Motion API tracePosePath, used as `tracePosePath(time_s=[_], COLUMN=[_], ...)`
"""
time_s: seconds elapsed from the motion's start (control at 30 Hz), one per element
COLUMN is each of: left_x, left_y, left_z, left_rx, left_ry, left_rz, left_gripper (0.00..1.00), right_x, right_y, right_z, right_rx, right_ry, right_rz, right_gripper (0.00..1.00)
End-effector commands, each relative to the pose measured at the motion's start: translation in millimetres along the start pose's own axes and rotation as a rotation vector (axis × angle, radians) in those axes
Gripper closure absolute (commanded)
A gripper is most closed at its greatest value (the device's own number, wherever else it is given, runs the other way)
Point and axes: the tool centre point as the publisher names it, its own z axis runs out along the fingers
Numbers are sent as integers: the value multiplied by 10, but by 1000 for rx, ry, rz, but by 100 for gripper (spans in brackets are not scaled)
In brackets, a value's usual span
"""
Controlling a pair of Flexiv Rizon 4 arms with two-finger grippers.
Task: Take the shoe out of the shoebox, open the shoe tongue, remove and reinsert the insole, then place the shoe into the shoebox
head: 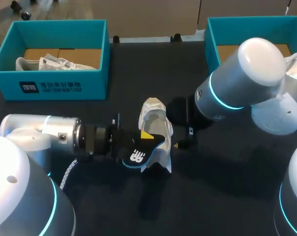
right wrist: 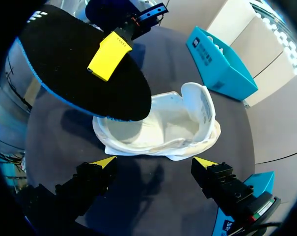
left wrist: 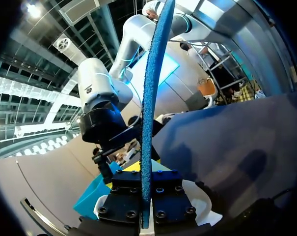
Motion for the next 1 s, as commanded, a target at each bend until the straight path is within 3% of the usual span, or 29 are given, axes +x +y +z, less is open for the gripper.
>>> tracePosePath(time_s=[0.03,0.57,1.0], left_x=[2,-42,101], left_y=[-11,167,384], left_z=[1,153,260], left_rx=[-3,4,-3], left_ry=[2,-5,24], left_rz=[0,14,-8], left_gripper=[100,100,100], right_x=[13,13,13], right_y=[1,1,1], right_z=[1,1,1], right_rx=[2,2,2], right_ry=[-3,-3,-3], right_rz=[0,0,0], right_gripper=[0,0,0])
